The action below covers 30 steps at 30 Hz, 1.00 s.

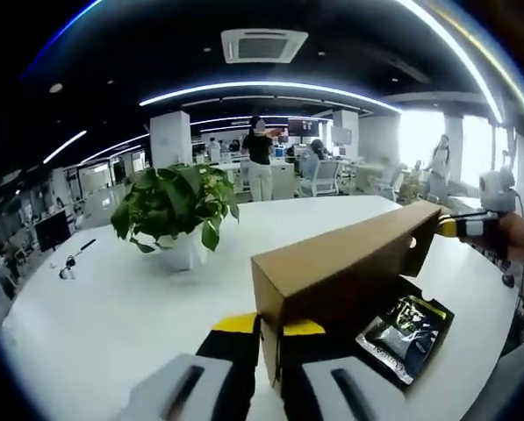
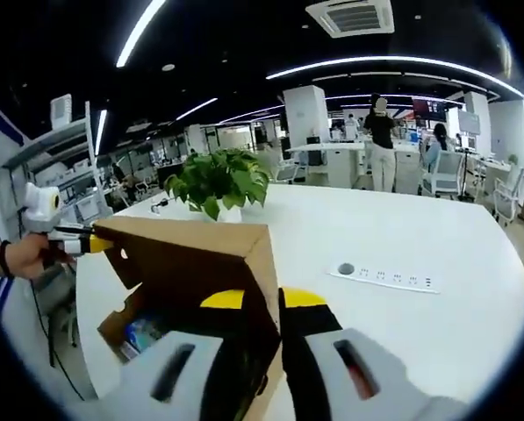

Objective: Operate the shoe box by opening the lid, removing the specified soft item, and placing it in the target area until the item is outside and the box remains undamaged.

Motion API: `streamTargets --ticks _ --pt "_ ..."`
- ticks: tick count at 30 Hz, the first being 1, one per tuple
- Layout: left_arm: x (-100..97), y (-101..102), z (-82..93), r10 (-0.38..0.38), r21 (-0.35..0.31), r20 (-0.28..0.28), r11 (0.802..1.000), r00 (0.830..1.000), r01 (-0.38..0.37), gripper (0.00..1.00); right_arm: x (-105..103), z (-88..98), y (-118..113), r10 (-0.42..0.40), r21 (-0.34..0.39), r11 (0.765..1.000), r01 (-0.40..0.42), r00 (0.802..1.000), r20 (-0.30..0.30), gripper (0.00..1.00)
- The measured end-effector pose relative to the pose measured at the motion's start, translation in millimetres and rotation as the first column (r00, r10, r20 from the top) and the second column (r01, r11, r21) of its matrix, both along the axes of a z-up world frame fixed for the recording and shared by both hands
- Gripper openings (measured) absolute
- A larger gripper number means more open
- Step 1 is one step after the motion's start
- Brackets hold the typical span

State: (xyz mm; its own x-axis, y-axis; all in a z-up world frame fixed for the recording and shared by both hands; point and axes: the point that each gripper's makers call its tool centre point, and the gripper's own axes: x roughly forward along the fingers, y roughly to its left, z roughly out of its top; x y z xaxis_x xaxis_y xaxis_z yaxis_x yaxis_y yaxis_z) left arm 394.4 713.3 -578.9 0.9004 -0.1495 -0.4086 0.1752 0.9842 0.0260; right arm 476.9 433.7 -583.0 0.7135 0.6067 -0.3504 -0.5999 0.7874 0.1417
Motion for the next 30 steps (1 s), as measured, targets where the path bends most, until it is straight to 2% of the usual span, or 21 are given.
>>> streamTargets --ticks 5,10,17,23,30 --pt "3.1 1.2 -0.7 -0.001 0.001 0.005 1.000 1.000 0.001 0.07 7.4 -8.8 3.4 -0.002 -0.034 0.999 0.002 1.000 0.011 0.01" --pt "6.3 1.6 -3.3 -0.007 0.014 0.003 1.000 1.000 0.006 0.06 13.6 -8.5 4.7 -0.016 -0.008 1.000 0.016 1.000 0.000 0.01" --pt "7.4 2.9 -19.4 -0.004 0.022 -0.026 1.000 1.000 0.005 0.05 27.4 -13.4 5.2 -0.006 -0.023 1.000 0.005 1.000 -0.005 0.01" --pt "7.8 3.3 -39.9 -0.005 0.060 -0.068 0.998 0.998 0.009 0.05 30.0 -17.1 7.5 -0.025 -0.025 0.999 0.024 0.999 -0.024 0.00" --pt "7.8 5.7 -60.2 0.013 0.054 -0.111 0.999 0.994 -0.007 0.04 32.9 -27.1 10.5 -0.041 -0.024 0.999 0.040 0.997 -0.059 0.01"
